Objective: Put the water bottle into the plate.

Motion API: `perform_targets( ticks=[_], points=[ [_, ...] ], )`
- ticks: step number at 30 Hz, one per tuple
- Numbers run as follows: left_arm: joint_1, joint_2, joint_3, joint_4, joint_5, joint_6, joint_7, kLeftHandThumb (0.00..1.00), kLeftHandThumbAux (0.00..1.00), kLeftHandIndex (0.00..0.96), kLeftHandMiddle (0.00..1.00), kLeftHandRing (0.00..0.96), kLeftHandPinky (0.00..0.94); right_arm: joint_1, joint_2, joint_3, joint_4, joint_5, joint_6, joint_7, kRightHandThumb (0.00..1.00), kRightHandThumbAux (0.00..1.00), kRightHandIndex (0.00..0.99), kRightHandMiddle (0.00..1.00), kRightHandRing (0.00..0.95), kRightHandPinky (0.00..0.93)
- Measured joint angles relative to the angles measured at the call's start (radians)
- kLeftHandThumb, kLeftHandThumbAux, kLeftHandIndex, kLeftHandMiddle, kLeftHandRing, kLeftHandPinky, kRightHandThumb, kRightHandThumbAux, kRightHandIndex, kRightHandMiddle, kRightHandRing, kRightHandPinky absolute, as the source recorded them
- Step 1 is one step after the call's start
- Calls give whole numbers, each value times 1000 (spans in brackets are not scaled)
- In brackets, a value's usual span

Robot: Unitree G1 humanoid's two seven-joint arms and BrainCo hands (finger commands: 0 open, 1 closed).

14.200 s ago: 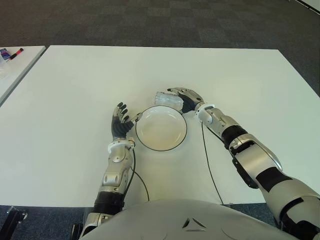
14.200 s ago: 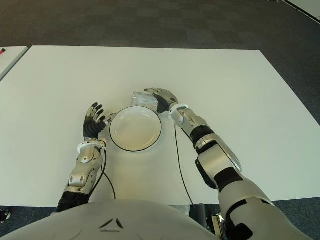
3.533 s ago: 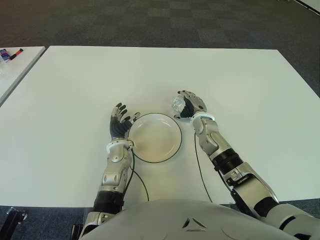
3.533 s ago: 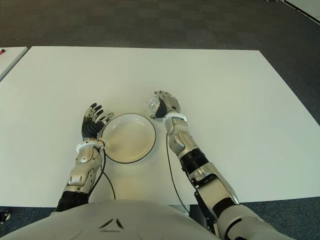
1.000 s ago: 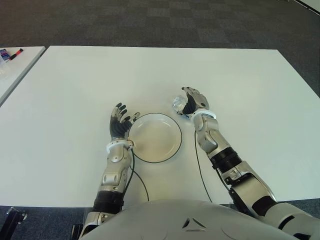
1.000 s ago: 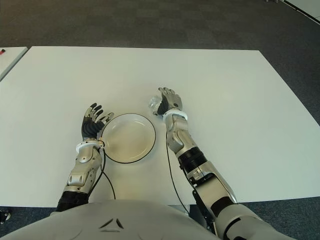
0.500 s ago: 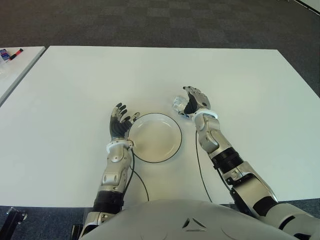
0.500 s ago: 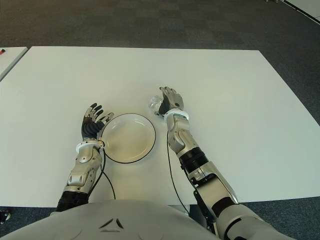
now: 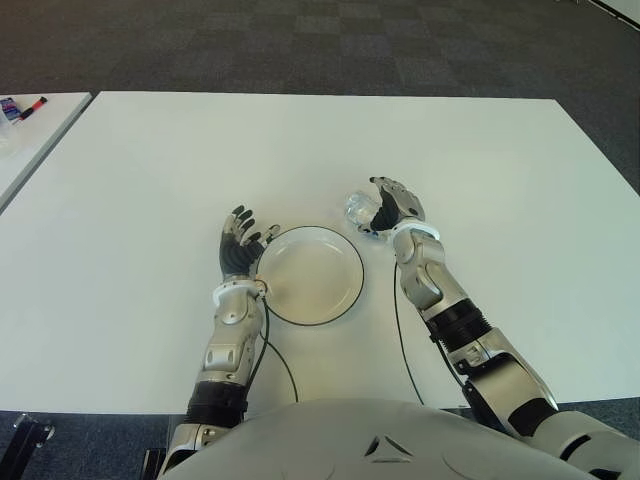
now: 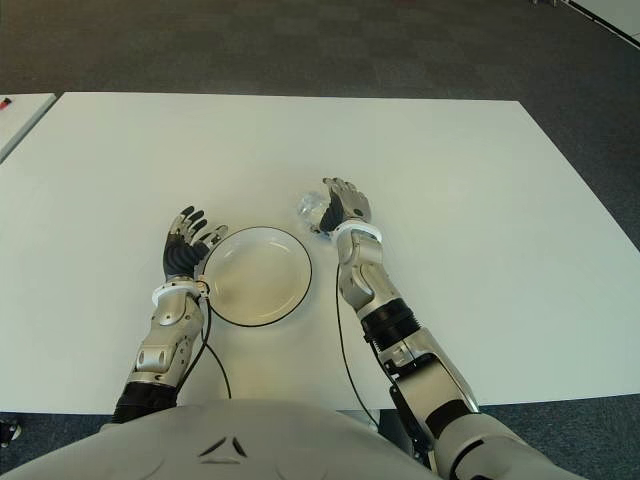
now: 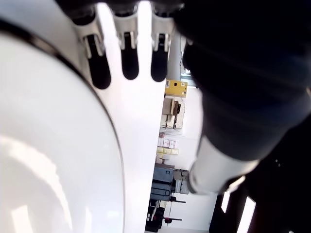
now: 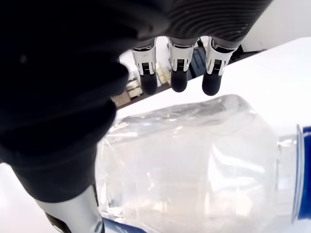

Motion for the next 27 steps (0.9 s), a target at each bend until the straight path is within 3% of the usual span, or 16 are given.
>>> perform_targets(
  ticks=[27],
  points=[
    [0, 0, 0, -11, -1, 13, 0, 84, 896, 149, 177, 167, 198, 50, -29, -8, -31, 1, 12, 2, 911, 880, 0, 0, 0, 0]
  ],
)
